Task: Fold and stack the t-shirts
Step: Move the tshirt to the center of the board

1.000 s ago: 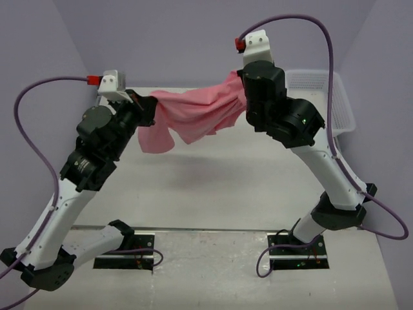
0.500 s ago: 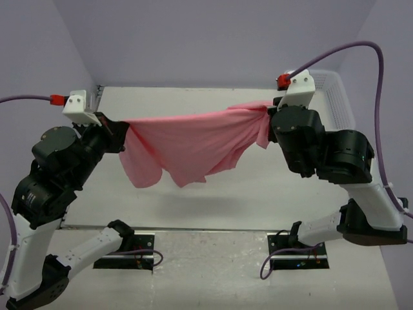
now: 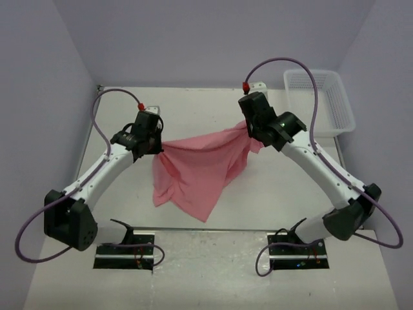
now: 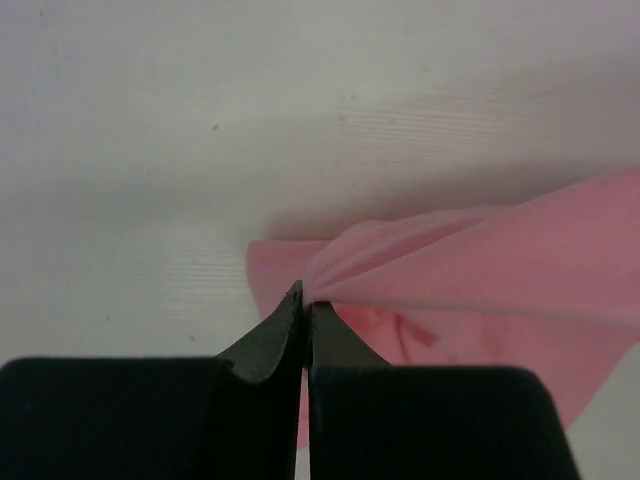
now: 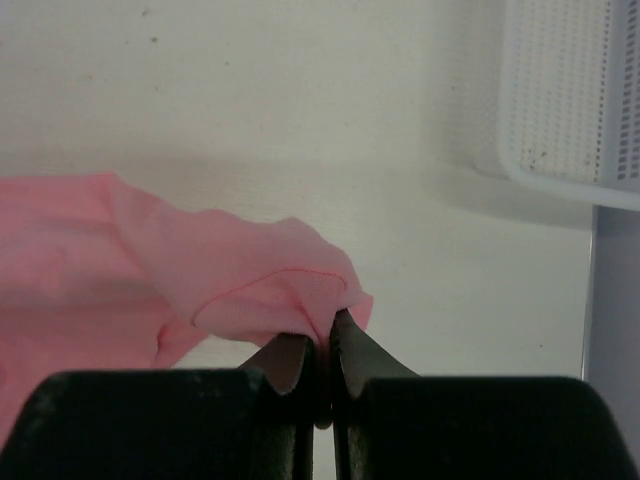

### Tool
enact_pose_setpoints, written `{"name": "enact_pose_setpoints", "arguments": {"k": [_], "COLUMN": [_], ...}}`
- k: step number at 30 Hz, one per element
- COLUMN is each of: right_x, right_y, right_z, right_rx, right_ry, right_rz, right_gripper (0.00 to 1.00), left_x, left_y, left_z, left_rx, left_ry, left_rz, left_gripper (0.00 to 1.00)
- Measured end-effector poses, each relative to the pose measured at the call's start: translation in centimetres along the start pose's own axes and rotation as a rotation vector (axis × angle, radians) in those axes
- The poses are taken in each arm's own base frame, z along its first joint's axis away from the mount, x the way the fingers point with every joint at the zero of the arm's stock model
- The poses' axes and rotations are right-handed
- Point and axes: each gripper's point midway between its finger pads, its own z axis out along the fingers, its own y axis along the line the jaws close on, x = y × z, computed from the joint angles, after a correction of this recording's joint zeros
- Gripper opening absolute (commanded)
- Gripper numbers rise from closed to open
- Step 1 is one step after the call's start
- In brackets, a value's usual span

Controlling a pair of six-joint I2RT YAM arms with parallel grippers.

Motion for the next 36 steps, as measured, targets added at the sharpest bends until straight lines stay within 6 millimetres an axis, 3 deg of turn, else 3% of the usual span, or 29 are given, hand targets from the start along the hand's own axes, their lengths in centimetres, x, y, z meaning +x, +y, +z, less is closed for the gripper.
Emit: {"name": "enact_pose_setpoints", "arguments": {"k": [2, 5, 7, 8, 9, 10, 11, 13, 14, 17, 19, 22, 23, 25, 26, 29, 31, 33, 36], "right_x": [0.7, 1.7, 2.5, 2.8, 3.0, 3.0, 2.6, 1.5, 0.8, -1.3, -2.5, -2.7, -2.1, -0.4, 0.5, 1.7, 1.0, -0.4, -2.2], "right_y": [0.1, 0.5, 1.0, 1.2, 1.3, 1.5, 1.4, 1.2, 1.2, 0.5, -0.2, -0.9, -1.1, -1.6, -1.9, -2.9, -3.4, -4.0, -4.9], "right_z": [3.5, 8.3, 11.1, 12.3, 13.4, 14.5, 15.4, 17.0, 17.6, 18.1, 17.7, 16.5, 15.8, 14.4, 13.5, 11.0, 9.2, 7.1, 4.4], "right_rx": [0.005, 0.013, 0.006, -0.003, -0.007, -0.013, -0.013, -0.014, -0.014, -0.009, -0.006, -0.010, -0.015, -0.016, -0.017, -0.019, -0.029, -0.049, -0.064], "right_ry": [0.063, 0.143, 0.195, 0.221, 0.237, 0.250, 0.254, 0.247, 0.235, 0.194, 0.166, 0.150, 0.157, 0.177, 0.187, 0.185, 0.145, 0.086, 0.001], "right_rz": [-0.002, -0.010, -0.015, -0.017, -0.013, -0.007, -0.008, -0.005, 0.004, 0.028, 0.042, 0.060, 0.062, 0.064, 0.065, 0.077, 0.102, 0.134, 0.174], "right_gripper": [0.00, 0.00, 0.15, 0.26, 0.55, 0.70, 0.78, 0.90, 0.96, 0.99, 0.99, 0.99, 0.99, 0.99, 0.99, 0.99, 0.99, 0.99, 0.99], "left_x": [1.6, 1.9, 1.9, 1.5, 0.9, 0.0, -0.9, -3.1, -4.3, -8.1, -10.5, -11.6, -11.4, -10.0, -8.4, -1.8, 3.0, 7.0, 11.1], "left_y": [2.3, 4.4, 4.7, 4.7, 4.5, 4.2, 4.0, 3.6, 3.6, 3.2, 1.7, -1.8, -3.4, -6.6, -8.4, -12.6, -13.5, -13.3, -12.7], "left_z": [3.0, 6.8, 8.8, 9.8, 10.7, 11.5, 12.1, 12.6, 12.5, 11.0, 9.1, 5.7, 4.4, 2.0, 0.8, -1.0, -1.0, -0.3, 0.2], "left_rx": [-0.067, -0.133, -0.161, -0.169, -0.173, -0.174, -0.174, -0.175, -0.184, -0.243, -0.264, -0.197, -0.156, -0.066, -0.021, 0.085, 0.102, 0.082, 0.034], "left_ry": [0.079, 0.130, 0.157, 0.165, 0.167, 0.159, 0.143, 0.096, 0.065, -0.046, -0.125, -0.189, -0.202, -0.219, -0.217, -0.152, -0.082, -0.008, 0.069], "left_rz": [-0.041, -0.084, -0.098, -0.102, -0.101, -0.104, -0.105, -0.108, -0.106, -0.065, -0.020, 0.034, 0.055, 0.094, 0.131, 0.241, 0.308, 0.358, 0.397], "left_gripper": [0.00, 0.00, 0.02, 0.32, 0.47, 0.58, 0.68, 0.74, 0.99, 1.00, 0.96, 0.77, 0.63, 0.56, 0.50, 0.49, 0.49, 0.49, 0.48]}}
